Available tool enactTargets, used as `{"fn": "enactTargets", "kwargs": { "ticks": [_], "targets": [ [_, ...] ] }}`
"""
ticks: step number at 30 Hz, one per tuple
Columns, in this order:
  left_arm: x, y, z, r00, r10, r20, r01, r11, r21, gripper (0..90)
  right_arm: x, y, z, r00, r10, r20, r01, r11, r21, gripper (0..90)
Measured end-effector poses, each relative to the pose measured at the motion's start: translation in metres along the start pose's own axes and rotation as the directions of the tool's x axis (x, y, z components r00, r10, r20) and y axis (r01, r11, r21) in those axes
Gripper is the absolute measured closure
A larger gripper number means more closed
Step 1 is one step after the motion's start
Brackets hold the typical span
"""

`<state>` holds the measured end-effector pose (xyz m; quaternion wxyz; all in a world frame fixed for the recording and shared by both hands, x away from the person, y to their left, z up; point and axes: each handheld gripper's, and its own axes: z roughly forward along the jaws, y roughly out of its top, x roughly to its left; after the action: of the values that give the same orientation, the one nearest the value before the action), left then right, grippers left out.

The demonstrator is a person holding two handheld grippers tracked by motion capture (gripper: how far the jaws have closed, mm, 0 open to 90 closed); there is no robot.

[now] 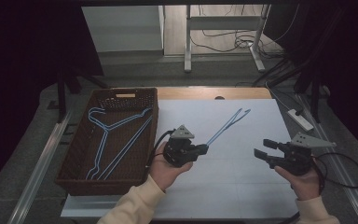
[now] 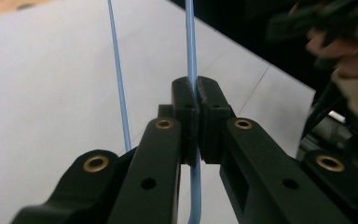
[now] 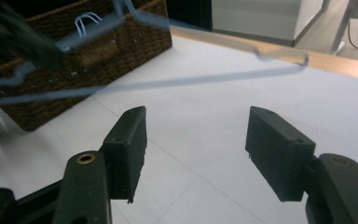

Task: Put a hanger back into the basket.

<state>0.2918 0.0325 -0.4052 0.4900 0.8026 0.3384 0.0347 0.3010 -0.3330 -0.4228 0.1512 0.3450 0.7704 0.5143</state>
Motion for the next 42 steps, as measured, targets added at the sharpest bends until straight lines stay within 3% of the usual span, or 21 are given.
{"fn": "enactTargets", "kwargs": {
  "ticks": [4, 8, 14, 16, 17, 21, 23, 30, 36, 42],
  "targets": [
    [0.003, 0.007, -0.021, 0.9998, -0.007, 0.017, 0.008, 0.9991, -0.042, 87.1, -0.003, -0.009, 0.006, 0.9999, 0.012, 0.010, -0.012, 1.000, 0.021, 38.1],
    [0.009, 0.011, -0.046, 0.9999, 0.014, 0.001, -0.014, 0.9974, -0.071, 87.1, -0.005, -0.020, 0.016, 0.9994, 0.023, 0.026, -0.025, 0.998, 0.061, 35.5],
    [0.022, 0.006, -0.074, 0.9999, 0.008, -0.007, -0.008, 0.9940, -0.109, 87.1, -0.004, -0.025, 0.025, 0.9993, 0.014, 0.034, -0.017, 0.995, 0.097, 34.4],
    [0.030, 0.000, -0.092, 0.9996, 0.026, -0.010, -0.027, 0.9893, -0.144, 87.1, -0.004, -0.027, 0.028, 0.9990, 0.016, 0.041, -0.020, 0.994, 0.111, 33.9],
    [0.030, 0.000, -0.092, 0.9996, 0.026, -0.010, -0.027, 0.9893, -0.144, 87.1, -0.004, -0.027, 0.028, 0.9990, 0.016, 0.041, -0.020, 0.994, 0.111, 33.9],
    [0.044, -0.008, -0.117, 0.9995, 0.008, -0.030, -0.013, 0.9858, -0.168, 87.1, -0.003, -0.030, 0.034, 0.9985, 0.013, 0.053, -0.020, 0.991, 0.132, 32.9],
    [0.056, -0.014, -0.134, 0.9987, -0.021, -0.046, 0.012, 0.9827, -0.185, 87.1, -0.002, -0.032, 0.037, 0.9985, 0.009, 0.053, -0.016, 0.989, 0.149, 32.3],
    [0.081, -0.028, -0.166, 0.9948, -0.069, -0.075, 0.051, 0.9755, -0.214, 87.1, 0.000, -0.035, 0.045, 0.9983, -0.007, 0.057, -0.004, 0.983, 0.182, 31.8],
    [0.096, -0.042, -0.182, 0.9905, -0.079, -0.112, 0.055, 0.9778, -0.202, 87.1, 0.001, -0.037, 0.046, 0.9980, -0.017, 0.061, 0.005, 0.981, 0.195, 31.7],
    [0.109, -0.059, -0.191, 0.9888, -0.087, -0.121, 0.063, 0.9799, -0.189, 87.2, 0.001, -0.038, 0.048, 0.9979, -0.017, 0.063, 0.004, 0.978, 0.208, 31.7]
  ]
}}
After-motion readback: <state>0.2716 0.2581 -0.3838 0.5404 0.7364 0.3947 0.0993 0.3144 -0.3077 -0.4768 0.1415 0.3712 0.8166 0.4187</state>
